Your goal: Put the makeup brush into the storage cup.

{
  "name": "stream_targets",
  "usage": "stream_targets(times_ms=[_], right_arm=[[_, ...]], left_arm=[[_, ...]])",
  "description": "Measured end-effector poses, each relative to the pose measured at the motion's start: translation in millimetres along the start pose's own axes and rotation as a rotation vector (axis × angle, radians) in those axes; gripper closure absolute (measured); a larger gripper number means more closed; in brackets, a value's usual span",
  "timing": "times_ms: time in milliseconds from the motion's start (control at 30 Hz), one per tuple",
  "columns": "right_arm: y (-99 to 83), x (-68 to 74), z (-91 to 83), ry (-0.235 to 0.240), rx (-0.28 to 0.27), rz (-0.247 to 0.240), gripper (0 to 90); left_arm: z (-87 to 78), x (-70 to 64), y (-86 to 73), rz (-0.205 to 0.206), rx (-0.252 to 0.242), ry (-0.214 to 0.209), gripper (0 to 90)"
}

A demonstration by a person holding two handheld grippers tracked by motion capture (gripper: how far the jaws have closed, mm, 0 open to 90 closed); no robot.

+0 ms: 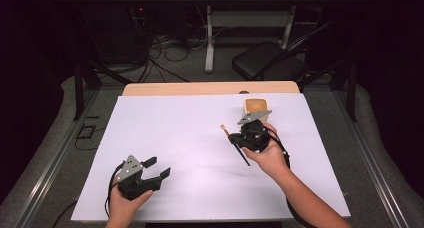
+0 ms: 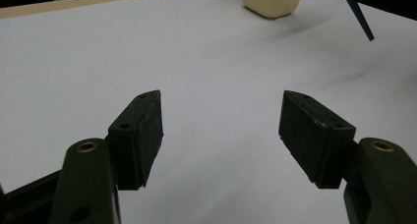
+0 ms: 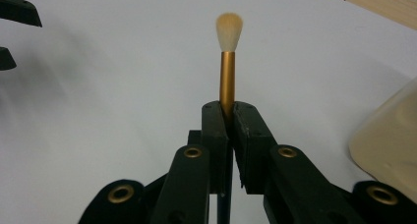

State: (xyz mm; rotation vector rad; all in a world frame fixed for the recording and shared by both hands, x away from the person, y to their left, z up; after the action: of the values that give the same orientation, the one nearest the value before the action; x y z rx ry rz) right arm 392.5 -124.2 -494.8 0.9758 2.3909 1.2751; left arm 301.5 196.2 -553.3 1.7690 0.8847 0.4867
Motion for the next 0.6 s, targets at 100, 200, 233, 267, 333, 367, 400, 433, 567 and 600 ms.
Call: stream_targets(times_ms=[100, 200, 233, 267, 333, 367, 400, 433, 567, 600], right_arm=[[-1.2, 0.8, -1.3, 0.000, -0.019, 0.003, 83.8], [-2.7, 1.7, -2.4, 0.003, -0.033, 0.007, 83.8], [-3.3, 2.1, -2.0, 0.002, -0.042, 0.010, 83.8], [-3.9, 2.4, -2.2, 0.005, -0.044, 0.012, 83.8], [-5.3, 2.9, -1.9, 0.007, -0.056, 0.020, 83.8], [-7.1, 3.7, -1.7, 0.009, -0.060, 0.021, 83.8], [-7.8, 4.0, -1.6, 0.009, -0.063, 0.021, 83.8], [-7.8, 4.0, -1.6, 0.009, -0.063, 0.021, 83.8], [-9.9, 4.6, -2.6, 0.015, -0.067, 0.033, 83.8], [-10.2, 4.7, -2.8, 0.014, -0.073, 0.033, 83.8]], left_arm=[[-0.3, -0.4, 0.3, 0.008, 0.002, 0.001, 34.5], [-0.1, -1.7, 1.2, 0.020, -0.008, 0.002, 35.2], [0.0, -2.4, 1.6, 0.020, -0.012, 0.004, 35.3], [0.3, -3.1, 1.9, 0.024, -0.017, 0.006, 35.4], [0.1, -3.7, 2.4, 0.036, -0.015, 0.008, 35.6], [0.2, -3.9, 2.4, 0.035, -0.016, 0.007, 35.8], [0.3, -3.8, 2.5, 0.034, -0.017, 0.007, 35.9], [0.5, -3.8, 2.5, 0.032, -0.021, 0.007, 35.9], [0.6, -2.5, 2.7, 0.019, -0.021, 0.010, 36.0], [0.6, -1.8, 2.6, 0.021, -0.015, 0.015, 36.1]])
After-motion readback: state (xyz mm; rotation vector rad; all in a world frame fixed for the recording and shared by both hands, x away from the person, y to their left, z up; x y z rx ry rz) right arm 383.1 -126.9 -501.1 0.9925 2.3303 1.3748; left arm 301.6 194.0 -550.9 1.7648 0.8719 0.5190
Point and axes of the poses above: each handheld gripper's, and its own axes: z roughly forward along the jaws, y roughly out of its top, x roughly to its left, the point moved 4 cm from there along z, roughly forward along the jaws, and after that the axes turned 5 degrees about -x, right-handed, at the moved point
